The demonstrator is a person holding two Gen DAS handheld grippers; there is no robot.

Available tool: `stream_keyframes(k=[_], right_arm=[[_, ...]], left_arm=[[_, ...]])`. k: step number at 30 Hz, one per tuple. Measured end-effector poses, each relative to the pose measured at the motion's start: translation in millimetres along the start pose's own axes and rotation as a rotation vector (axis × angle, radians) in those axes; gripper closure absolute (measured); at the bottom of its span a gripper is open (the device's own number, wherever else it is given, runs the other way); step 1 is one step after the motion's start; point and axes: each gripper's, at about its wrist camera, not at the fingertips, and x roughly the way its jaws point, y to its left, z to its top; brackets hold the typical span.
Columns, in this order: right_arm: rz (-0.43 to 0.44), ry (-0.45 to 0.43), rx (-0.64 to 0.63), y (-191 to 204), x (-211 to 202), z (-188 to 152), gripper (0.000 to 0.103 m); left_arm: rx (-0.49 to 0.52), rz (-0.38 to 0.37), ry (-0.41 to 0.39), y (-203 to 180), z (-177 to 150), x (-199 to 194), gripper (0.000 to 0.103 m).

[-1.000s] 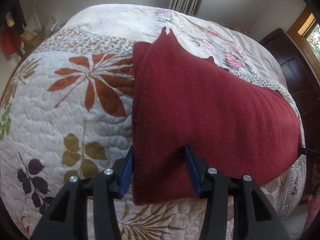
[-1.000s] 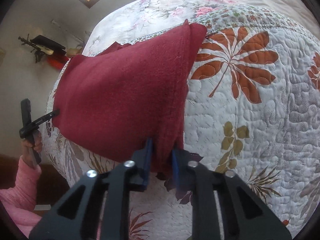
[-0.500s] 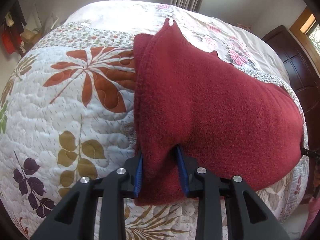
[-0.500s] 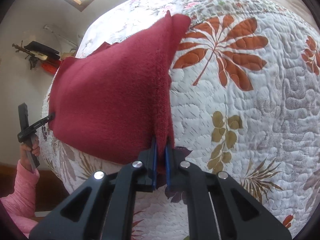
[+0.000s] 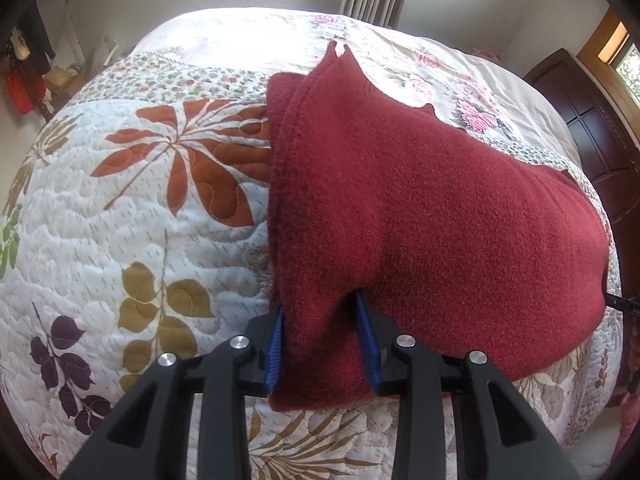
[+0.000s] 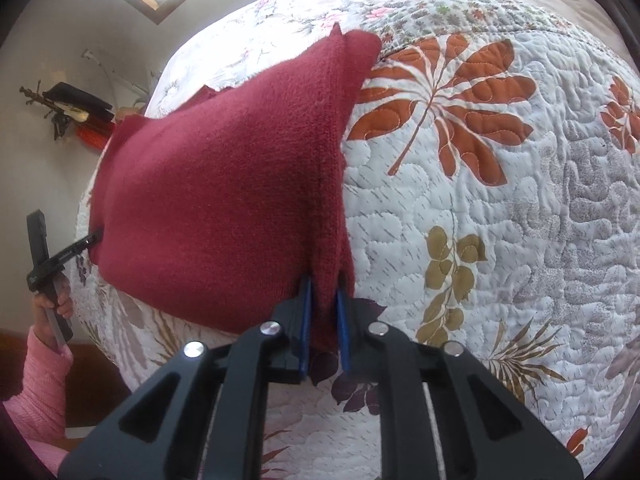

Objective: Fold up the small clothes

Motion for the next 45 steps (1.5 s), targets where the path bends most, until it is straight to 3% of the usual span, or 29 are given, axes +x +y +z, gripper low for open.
stream_keyframes(k=[4, 9, 12, 16, 23, 29, 30, 33, 45], right_arm=[[0.015, -0.069, -0.020, -0.7, -37.4, 6.4, 0.064], [0.021, -0.109, -0.018, 1.2, -56.8, 34.9, 0.058], [0.065, -0.075, -0.012, 0.2, -41.0, 53.7, 0.056], [0.059, -0.025, 0.031, -10.1, -15.1, 70.4, 0.053], [0.082, 0.032, 0.060, -20.9, 11.9, 75.7, 0.054], [0.108, 0.052, 0.072, -23.3, 23.9, 78.0, 0.053], [0.111, 0.051, 0.071, -22.4, 25.3, 77.8, 0.056], [0.156, 0.037, 0.064, -16.2, 23.2, 75.1, 0.080], [0.124, 0.014, 0.070, -9.8, 20.5, 75.2, 0.082]], left_arm=[[-0.014, 0.025, -0.068, 0.5, 3.4, -34.8, 0.061], [0.008, -0.027, -0.187, -23.3, 25.7, -72.4, 0.053], [0.067, -0.027, -0.165, -50.2, 41.1, -57.3, 0.053], [0.098, -0.045, -0.083, -76.0, 50.9, -19.3, 0.053], [0.094, -0.024, 0.002, -88.0, 52.2, 24.8, 0.051], [0.042, -0.061, 0.015, -78.9, 52.4, 30.2, 0.048], [0.039, -0.064, 0.017, -77.4, 52.5, 30.9, 0.047], [0.041, -0.066, 0.018, -76.4, 53.0, 31.7, 0.046], [0.032, -0.092, 0.029, -70.8, 55.0, 34.9, 0.044]])
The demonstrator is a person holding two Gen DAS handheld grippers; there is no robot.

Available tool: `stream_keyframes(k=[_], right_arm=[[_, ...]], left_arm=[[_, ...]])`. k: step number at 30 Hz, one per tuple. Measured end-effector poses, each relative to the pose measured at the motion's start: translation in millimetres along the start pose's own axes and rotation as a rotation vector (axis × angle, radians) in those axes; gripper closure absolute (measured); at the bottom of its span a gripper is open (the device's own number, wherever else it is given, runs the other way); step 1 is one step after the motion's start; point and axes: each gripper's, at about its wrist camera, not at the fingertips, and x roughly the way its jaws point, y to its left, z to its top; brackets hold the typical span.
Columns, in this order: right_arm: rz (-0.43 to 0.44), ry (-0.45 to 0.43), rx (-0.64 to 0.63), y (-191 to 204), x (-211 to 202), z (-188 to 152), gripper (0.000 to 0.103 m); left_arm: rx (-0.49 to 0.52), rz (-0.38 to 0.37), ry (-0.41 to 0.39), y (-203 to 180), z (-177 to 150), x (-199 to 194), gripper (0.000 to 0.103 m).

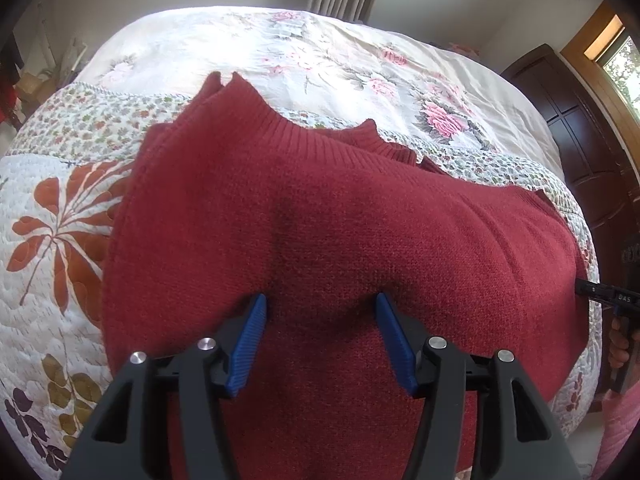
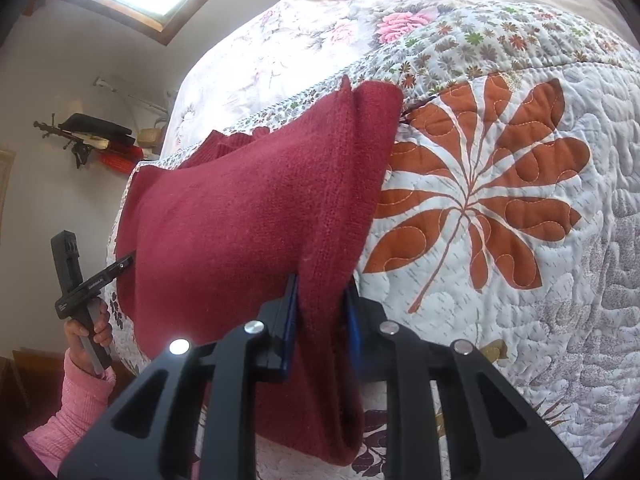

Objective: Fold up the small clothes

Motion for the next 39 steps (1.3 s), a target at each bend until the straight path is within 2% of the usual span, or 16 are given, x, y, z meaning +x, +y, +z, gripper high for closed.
stream_keyframes(k=[9, 12, 15, 19, 25, 31, 35, 39], right_arm=[[-0.022, 0.006, 0.039, 2.8, 0.7, 0.5, 0.083], [0.008, -0.005, 0.077, 9.2, -14.2, 5.4, 0.084], [0.082, -0.054, 0.053, 35.6, -41.0, 16.0, 0.085], [0.087, -0.038, -0.042, 92.7, -46.3, 33.4, 0.085], [0.082, 0.033, -0.194, 178.7, -19.7, 46.4, 0.085], [0.074, 0.129, -0.295, 247.0, 35.1, 44.7, 0.085], [0.050, 0.194, -0.316, 269.4, 76.1, 38.1, 0.086], [0.021, 0.259, -0.292, 271.0, 111.6, 31.9, 0.086]], left_arm=[[0.011, 0.003, 0.003, -1.3, 0.0, 4.1, 0.043], [0.007, -0.002, 0.011, -0.7, 1.8, -4.2, 0.044], [0.033, -0.011, -0.037, -1.3, 1.6, -27.5, 0.044], [0.031, -0.042, -0.086, 4.0, 3.2, -52.9, 0.044], [0.011, -0.047, -0.104, 19.5, -1.8, -67.4, 0.044], [-0.024, -0.048, -0.103, 39.3, -12.2, -73.5, 0.044], [-0.037, -0.051, -0.111, 50.3, -16.8, -79.4, 0.044], [-0.047, -0.050, -0.108, 58.5, -20.2, -81.5, 0.043]])
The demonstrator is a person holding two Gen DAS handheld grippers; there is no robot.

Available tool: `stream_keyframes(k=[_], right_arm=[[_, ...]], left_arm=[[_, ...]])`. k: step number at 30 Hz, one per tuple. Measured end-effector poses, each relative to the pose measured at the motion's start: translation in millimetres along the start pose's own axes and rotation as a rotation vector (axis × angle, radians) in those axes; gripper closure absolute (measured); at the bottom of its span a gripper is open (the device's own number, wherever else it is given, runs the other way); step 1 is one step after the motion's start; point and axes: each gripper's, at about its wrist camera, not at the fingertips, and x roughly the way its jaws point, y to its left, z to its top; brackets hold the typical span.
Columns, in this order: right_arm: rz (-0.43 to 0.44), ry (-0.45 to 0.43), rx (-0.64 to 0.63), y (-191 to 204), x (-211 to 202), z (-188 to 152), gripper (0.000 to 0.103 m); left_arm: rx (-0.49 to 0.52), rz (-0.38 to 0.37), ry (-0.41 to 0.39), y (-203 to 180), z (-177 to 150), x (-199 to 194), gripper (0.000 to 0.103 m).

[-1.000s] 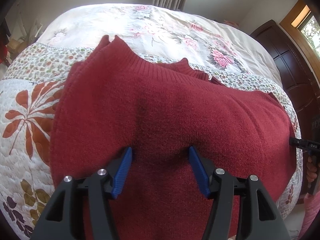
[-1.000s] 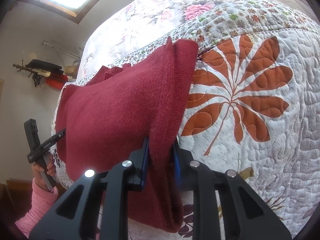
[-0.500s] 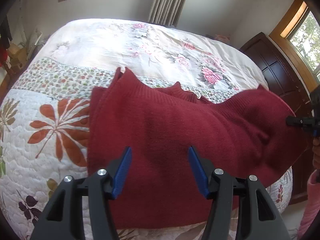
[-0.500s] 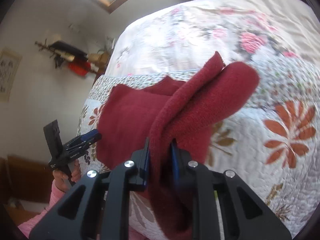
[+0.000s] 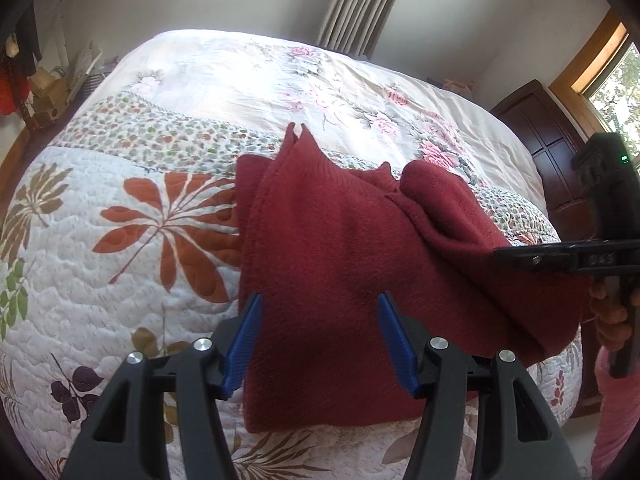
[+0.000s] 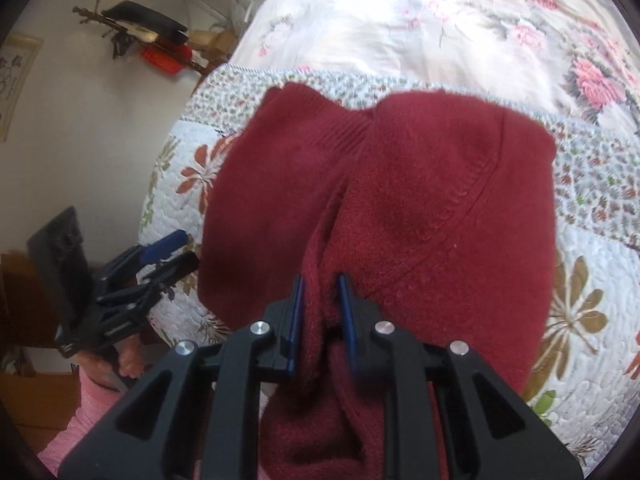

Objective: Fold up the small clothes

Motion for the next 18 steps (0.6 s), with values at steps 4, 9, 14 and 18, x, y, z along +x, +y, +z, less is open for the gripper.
stream_keyframes(k=[4, 9, 14, 18], right_arm=[[0.051, 0.011, 0.037, -1.4, 10.9, -2.1, 0.072], [0.106, -0.042, 0.019, 4.6, -16.4, -8.8, 0.063], [0.058, -0.121, 0.036, -12.8, -56.0, -19.8, 0.062], [-0.030, -0.156, 0.107, -52.8, -68.8, -34.0, 0.062]], left_arm=[[-0.011, -0.009, 0.010, 3.0, -0.9, 0.6, 0.043], [0.001, -0.034, 0.018, -5.0, 0.6, 1.7, 0.042], [0.020, -0.067, 0.029, -24.5, 5.8, 6.4, 0.034], [0.008, -0.125, 0.083, -43.9, 10.3, 22.3, 0.033]])
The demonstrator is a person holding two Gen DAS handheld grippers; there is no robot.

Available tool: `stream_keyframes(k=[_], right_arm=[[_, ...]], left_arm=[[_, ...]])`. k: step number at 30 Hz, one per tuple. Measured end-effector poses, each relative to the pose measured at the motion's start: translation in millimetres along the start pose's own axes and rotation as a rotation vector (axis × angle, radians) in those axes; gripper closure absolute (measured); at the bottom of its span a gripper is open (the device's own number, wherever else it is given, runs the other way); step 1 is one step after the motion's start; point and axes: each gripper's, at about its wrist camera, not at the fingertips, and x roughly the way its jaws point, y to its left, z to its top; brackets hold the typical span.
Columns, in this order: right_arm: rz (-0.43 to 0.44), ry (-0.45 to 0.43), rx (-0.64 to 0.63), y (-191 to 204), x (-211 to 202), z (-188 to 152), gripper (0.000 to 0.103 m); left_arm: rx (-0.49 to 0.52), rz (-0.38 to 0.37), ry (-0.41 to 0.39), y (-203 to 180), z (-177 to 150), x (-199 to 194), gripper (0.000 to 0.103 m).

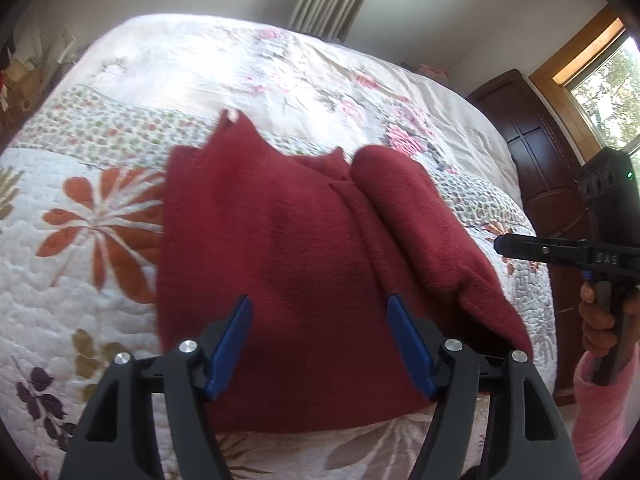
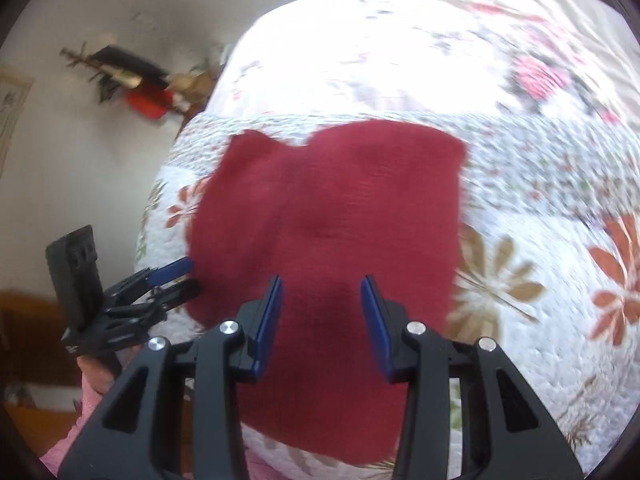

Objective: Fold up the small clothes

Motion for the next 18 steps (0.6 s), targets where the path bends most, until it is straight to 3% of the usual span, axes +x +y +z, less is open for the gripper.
stream_keyframes(k=[6, 9, 18], right_arm=[[-0.081, -0.007, 0.077, -53.3, 2.8, -27.4, 0.062], [-0.063, -0.012, 0.116, -74.8, 3.6, -39.8, 0.062], [-0.009, -0.026, 0.068, -62.6, 1.5, -52.6, 0.062]], left_arm=[[-0.083, -0.112, 0.093, -10.0, 8.9, 36.9, 0.032], [-0.164, -0.171, 0.133, -5.9, 11.6, 52.2, 0.033], [-0.234, -0.270, 0.125, -11.4, 21.5, 63.1, 0.034]])
